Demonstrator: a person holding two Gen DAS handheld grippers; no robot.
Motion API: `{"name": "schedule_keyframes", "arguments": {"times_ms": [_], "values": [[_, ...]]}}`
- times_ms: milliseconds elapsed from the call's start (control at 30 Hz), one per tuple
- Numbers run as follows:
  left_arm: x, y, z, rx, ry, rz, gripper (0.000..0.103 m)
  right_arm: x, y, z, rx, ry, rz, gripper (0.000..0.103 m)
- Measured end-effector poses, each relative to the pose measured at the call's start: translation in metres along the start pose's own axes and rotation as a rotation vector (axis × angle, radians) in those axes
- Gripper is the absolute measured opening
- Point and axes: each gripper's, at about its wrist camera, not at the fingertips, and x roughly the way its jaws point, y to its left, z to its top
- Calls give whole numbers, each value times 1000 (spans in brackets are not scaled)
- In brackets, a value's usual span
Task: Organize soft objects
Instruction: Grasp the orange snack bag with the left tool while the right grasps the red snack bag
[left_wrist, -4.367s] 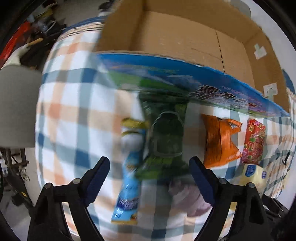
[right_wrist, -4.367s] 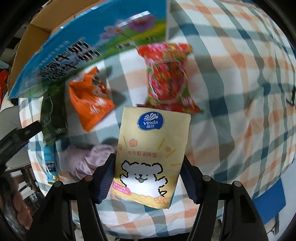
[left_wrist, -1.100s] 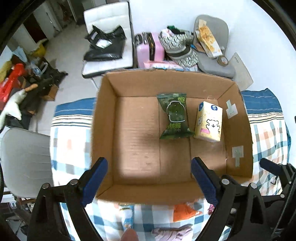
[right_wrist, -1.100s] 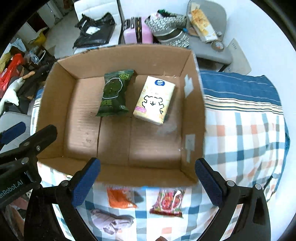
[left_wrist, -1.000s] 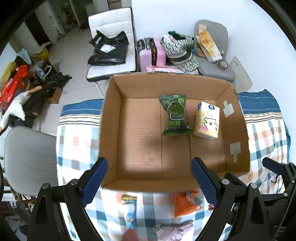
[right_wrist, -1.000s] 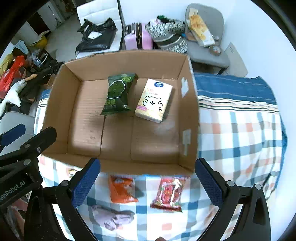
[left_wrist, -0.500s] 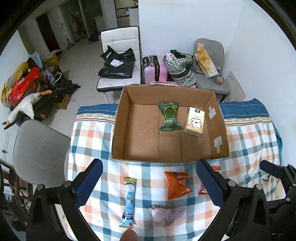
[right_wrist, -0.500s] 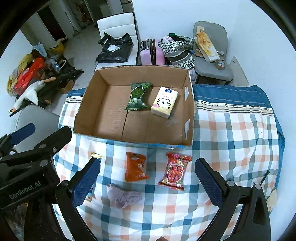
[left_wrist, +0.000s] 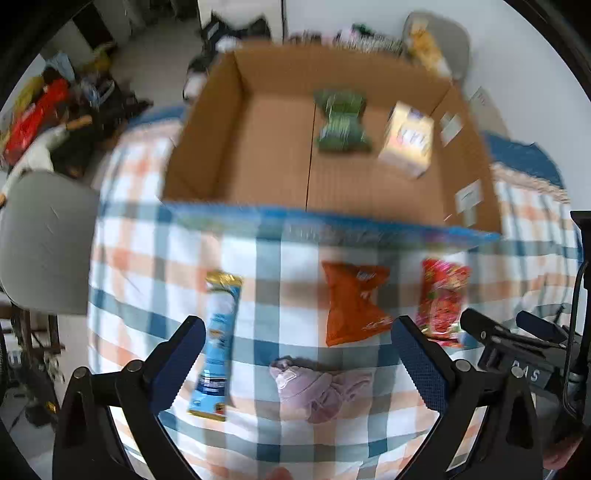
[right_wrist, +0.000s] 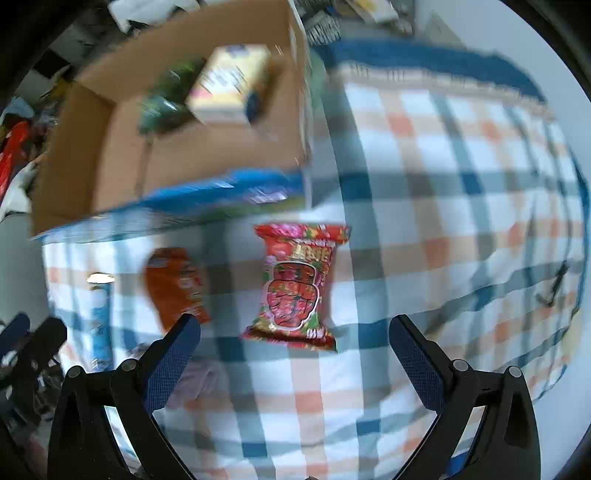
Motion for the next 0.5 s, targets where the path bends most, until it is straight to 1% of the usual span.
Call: {"name": "schedule_keyframes", "arguments": {"times_ms": [67, 167, 233, 300, 367, 433, 500], "values": [[26, -3, 2, 1, 48, -2, 103, 25, -5, 3, 31, 38, 11, 103], [55, -6, 5, 0, 93, -12, 103, 55, -11, 6, 68, 67, 14, 101], [70, -10, 8, 0, 116, -23, 103, 69, -13, 7, 85, 86, 18, 96], [83, -14, 12, 0, 143, -37, 102, 78, -15, 7, 96, 103, 21, 88], [94, -19, 15, 1, 163, -62, 102, 83, -18, 5, 106, 105, 20, 83], [104, -23, 16, 2, 189, -80, 96, 84, -18, 2, 106, 102, 16, 79], [112, -26, 14, 4, 215, -91, 84, 85, -19, 0, 109, 120, 39, 67]]}}
